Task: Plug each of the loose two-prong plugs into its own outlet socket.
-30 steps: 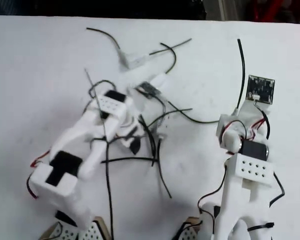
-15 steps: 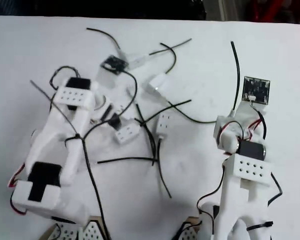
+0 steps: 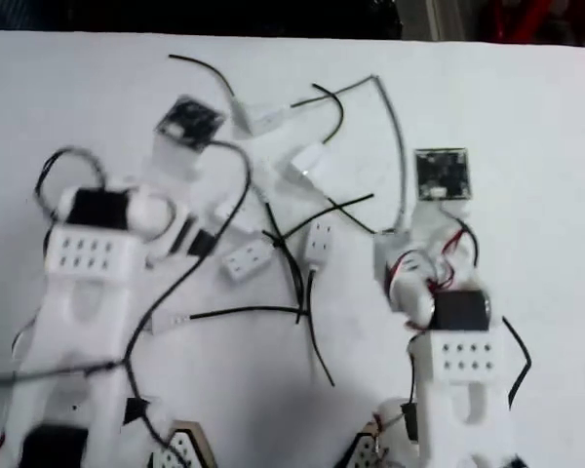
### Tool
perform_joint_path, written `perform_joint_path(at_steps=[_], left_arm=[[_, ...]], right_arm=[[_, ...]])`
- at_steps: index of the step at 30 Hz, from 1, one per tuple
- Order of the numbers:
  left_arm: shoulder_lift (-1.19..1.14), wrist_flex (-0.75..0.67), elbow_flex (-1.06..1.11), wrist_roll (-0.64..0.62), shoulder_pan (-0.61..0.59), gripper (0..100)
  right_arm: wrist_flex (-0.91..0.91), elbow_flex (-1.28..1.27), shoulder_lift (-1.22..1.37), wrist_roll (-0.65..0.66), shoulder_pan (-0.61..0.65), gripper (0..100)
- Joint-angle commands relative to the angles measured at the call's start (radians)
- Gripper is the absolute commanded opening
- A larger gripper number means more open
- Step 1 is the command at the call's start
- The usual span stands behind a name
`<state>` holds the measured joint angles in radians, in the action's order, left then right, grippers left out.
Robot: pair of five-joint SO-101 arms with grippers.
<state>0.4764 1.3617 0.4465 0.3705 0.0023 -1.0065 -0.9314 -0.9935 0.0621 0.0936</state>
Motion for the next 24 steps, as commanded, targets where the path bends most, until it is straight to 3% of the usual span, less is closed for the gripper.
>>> perform_joint_path(at_steps=[1, 5, 13, 20, 24], left_arm=[[0.248, -0.147, 0.229, -0.080, -0.124, 29], [0.430, -0.269, 0.414, -0.158, -0.199, 29], [0.696, -0.285, 0.539, -0.315, -0.199, 30], [0.800, -0.279, 0.543, -0.354, -0.186, 29], [0.837, -0.218, 0.543, -0.348, -0.087, 29]], right_arm=[[-0.019, 0.052, -0.111, 0.002, 0.157, 1.8], [-0.021, 0.052, -0.171, -0.006, 0.351, 1.8], [-0.016, 0.014, -0.173, -0.003, 0.707, 1.8], [-0.016, 0.002, -0.171, 0.002, 0.840, 1.8], [0.036, -0.038, -0.171, 0.002, 0.862, 1.8]])
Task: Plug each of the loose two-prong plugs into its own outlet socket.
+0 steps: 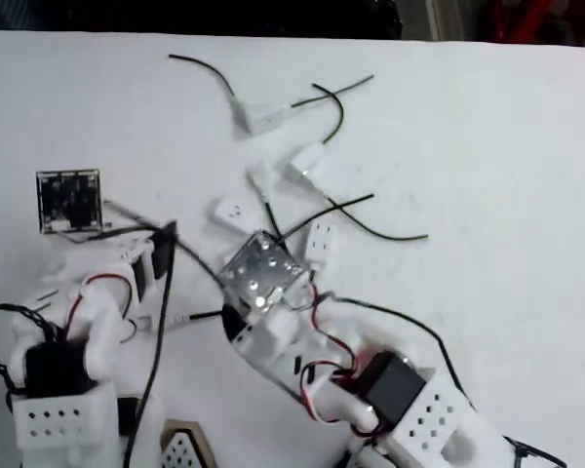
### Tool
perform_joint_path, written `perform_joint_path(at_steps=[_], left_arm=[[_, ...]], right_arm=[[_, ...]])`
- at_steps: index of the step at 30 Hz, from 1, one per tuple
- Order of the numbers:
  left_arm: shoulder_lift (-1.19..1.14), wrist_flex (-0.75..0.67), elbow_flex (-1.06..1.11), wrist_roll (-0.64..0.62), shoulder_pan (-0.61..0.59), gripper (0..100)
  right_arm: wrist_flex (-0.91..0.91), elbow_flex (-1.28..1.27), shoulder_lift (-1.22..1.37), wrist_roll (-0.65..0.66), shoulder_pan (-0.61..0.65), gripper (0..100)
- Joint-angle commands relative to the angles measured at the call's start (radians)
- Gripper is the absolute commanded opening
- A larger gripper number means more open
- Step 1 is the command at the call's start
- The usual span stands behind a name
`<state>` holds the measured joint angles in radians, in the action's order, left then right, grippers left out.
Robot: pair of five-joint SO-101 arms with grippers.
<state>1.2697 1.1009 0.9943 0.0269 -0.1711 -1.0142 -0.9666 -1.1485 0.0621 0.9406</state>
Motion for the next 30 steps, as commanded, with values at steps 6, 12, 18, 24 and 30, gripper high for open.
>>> perform_joint_path(at_steps=[6, 12, 18, 24, 30], left_arm=[[0.097, 0.097, 0.002, 0.051, 0.237, 29], [0.099, 0.110, 0.048, 0.106, 0.344, 29], [0.099, 0.104, 0.054, 0.117, 0.371, 29], [0.099, 0.071, 0.060, 0.114, 0.251, 29], [0.099, 0.025, 0.061, 0.057, -0.042, 29]], right_arm=[[0.070, -0.025, -0.016, 0.002, 0.013, 1.8], [0.071, -0.025, -0.016, 0.000, 0.008, 1.8], [0.071, -0.025, -0.016, -0.005, 0.008, 1.8], [0.113, -0.048, -0.016, -0.008, -0.007, 1.8], [0.321, -0.115, 0.088, -0.008, -0.094, 1.8]])
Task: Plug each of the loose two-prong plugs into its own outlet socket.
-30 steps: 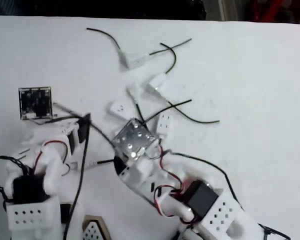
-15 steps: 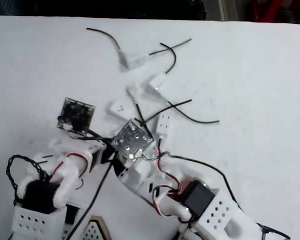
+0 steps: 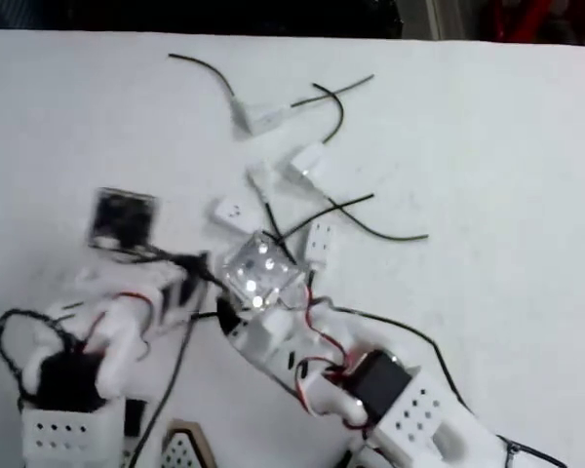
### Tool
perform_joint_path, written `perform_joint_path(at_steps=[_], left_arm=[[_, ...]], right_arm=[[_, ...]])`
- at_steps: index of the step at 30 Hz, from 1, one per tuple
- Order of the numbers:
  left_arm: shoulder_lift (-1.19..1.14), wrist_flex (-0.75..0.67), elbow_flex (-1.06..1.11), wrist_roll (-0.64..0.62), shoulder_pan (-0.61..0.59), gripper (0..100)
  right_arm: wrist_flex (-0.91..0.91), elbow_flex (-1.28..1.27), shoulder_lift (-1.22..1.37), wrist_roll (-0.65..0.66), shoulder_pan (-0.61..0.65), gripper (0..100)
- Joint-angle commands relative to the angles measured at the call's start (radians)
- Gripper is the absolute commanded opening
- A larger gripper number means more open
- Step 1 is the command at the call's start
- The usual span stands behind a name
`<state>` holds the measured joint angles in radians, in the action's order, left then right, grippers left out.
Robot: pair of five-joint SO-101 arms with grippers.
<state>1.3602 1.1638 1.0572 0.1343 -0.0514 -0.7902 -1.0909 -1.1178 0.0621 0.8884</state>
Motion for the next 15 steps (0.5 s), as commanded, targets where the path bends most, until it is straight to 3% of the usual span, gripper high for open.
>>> perform_joint_path(at_steps=[1, 10, 15], left_arm=[[0.008, -0.037, 0.000, -0.064, -0.193, 29], [0.008, -0.183, 0.192, -0.077, -0.303, 29], [0.008, -0.186, 0.209, -0.077, -0.303, 29]], right_arm=[[0.134, 0.012, 0.099, -0.008, -0.056, 1.8], [0.346, 0.077, 0.507, -0.018, -0.108, 1.8], [0.427, 0.110, 0.641, -0.160, -0.125, 1.8]])
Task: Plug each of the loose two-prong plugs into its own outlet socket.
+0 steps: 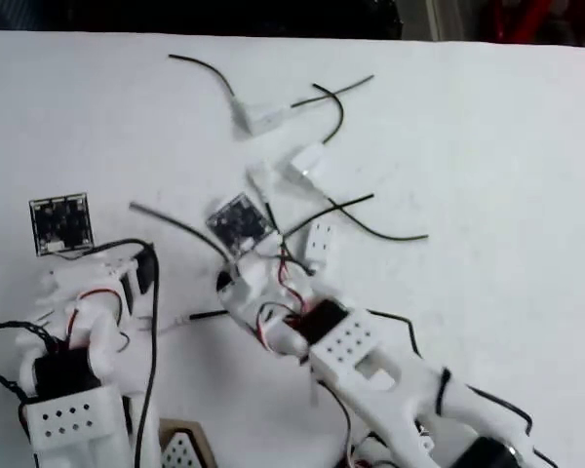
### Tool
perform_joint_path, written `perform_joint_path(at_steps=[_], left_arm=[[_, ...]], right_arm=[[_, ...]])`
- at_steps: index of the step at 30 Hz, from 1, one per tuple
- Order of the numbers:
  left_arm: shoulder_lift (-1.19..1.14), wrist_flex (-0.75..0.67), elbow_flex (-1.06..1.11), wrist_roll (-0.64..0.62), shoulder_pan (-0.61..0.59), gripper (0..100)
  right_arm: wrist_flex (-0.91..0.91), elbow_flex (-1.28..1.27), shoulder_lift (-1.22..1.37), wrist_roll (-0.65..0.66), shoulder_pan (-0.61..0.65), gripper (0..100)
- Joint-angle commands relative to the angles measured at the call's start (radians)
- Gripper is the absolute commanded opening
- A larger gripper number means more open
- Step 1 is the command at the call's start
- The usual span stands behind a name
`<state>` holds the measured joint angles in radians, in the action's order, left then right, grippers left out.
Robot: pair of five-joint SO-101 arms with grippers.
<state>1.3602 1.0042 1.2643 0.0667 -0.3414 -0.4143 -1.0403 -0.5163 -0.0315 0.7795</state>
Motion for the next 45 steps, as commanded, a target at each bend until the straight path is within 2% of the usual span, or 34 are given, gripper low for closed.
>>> perform_joint_path(at_steps=[1, 10, 20, 30, 41, 45], left_arm=[[0.008, -0.023, 0.002, -0.009, -0.013, 29], [0.008, -0.020, 0.003, -0.009, -0.013, 29], [0.008, -0.020, 0.003, -0.009, -0.013, 29], [0.008, -0.020, 0.003, -0.009, -0.013, 29], [0.008, -0.020, 0.003, -0.008, -0.013, 29], [0.008, -0.020, 0.003, -0.008, -0.013, 29]], right_arm=[[0.076, 0.060, 0.051, -0.086, -0.016, 1.8], [0.176, 0.052, 0.079, -0.141, -0.094, 1.8], [0.252, 0.035, 0.189, -0.133, -0.087, 1.8], [0.245, 0.023, 0.214, -0.132, -0.087, 1.8], [0.245, 0.014, 0.217, 0.028, -0.087, 1.8], [0.249, 0.021, 0.289, 0.068, -0.076, 1.8]])
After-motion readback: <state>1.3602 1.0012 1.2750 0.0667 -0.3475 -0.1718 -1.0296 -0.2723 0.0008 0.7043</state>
